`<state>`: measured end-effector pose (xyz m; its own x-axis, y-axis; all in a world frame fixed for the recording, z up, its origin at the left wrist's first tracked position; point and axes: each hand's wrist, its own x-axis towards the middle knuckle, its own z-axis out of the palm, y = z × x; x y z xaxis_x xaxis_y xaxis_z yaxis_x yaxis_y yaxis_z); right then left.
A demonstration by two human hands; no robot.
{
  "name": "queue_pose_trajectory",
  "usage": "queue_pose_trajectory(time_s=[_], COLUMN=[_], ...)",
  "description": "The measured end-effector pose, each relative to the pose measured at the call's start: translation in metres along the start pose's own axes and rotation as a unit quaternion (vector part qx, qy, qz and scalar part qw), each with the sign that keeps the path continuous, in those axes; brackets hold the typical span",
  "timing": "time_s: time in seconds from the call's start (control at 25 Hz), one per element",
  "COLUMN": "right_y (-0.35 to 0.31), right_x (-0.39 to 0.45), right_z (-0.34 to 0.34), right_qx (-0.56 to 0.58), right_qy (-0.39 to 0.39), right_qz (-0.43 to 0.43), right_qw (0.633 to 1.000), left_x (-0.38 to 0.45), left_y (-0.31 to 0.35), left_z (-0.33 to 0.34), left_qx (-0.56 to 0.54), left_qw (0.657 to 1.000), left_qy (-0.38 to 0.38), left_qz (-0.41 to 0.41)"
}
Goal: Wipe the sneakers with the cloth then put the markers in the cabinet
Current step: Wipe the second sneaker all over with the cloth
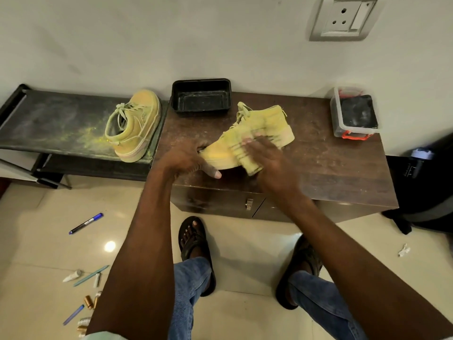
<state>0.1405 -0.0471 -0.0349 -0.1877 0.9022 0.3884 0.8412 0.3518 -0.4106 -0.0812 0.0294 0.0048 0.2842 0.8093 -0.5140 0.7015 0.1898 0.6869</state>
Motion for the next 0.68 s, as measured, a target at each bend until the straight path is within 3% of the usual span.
queue_pose_trajectory(time_s=[0.08,0.12,0.16,0.24,0.28,0.32,0.36,0.4,0.48,0.52,0.56,0.6,0.68], right_y=[0.020,0.014,-0.004,-0.034,-0.032,-0.022,-0.006,0.011,0.022,0.009,-0.011,-0.028,-0.032], right_x=[0.002,0.001,0.001,-0.010,-0.011,-0.008,-0.004,-0.002,-0.002,-0.002,-0.003,-0.010,-0.016], right_z=[-0.011,-0.009,-0.004,0.012,0.015,0.011,0.005,-0.002,-0.013,-0.011,-0.005,0.007,0.015], right_qx=[0.064,0.079,0.070,0.040,0.018,0.011,0.016,0.036,0.076,0.081,0.075,0.054,0.014], right_qy=[0.098,0.119,0.096,-0.005,-0.028,-0.035,-0.013,0.035,0.116,0.106,0.069,0.023,-0.030], right_qz=[0.232,0.260,0.221,0.014,-0.071,-0.086,-0.024,0.091,0.256,0.250,0.192,0.086,-0.087], right_qw=[0.966,0.955,0.968,0.999,0.997,0.996,1.000,0.995,0.957,0.959,0.976,0.995,0.996], left_x=[-0.001,-0.001,0.000,0.002,0.001,-0.001,-0.002,-0.002,-0.001,-0.001,-0.001,0.000,0.001], left_y=[0.000,0.000,0.000,0.001,0.002,0.002,0.002,0.002,0.000,0.000,0.001,0.002,0.002], left_z=[0.001,0.002,0.002,0.001,0.001,0.001,0.001,0.001,0.002,0.002,0.002,0.002,0.002], left_qx=[0.010,0.012,0.011,-0.006,-0.015,-0.021,-0.021,-0.016,-0.011,-0.015,-0.019,-0.019,-0.016], left_qw=[1.000,1.000,1.000,1.000,1.000,1.000,1.000,1.000,1.000,1.000,1.000,1.000,1.000], left_qy=[0.004,0.003,0.001,0.001,-0.002,-0.006,-0.010,-0.009,-0.009,-0.009,-0.008,-0.004,0.003], left_qz=[-0.006,-0.005,-0.006,0.004,0.012,0.014,0.011,0.005,0.001,-0.001,-0.001,0.007,0.018])
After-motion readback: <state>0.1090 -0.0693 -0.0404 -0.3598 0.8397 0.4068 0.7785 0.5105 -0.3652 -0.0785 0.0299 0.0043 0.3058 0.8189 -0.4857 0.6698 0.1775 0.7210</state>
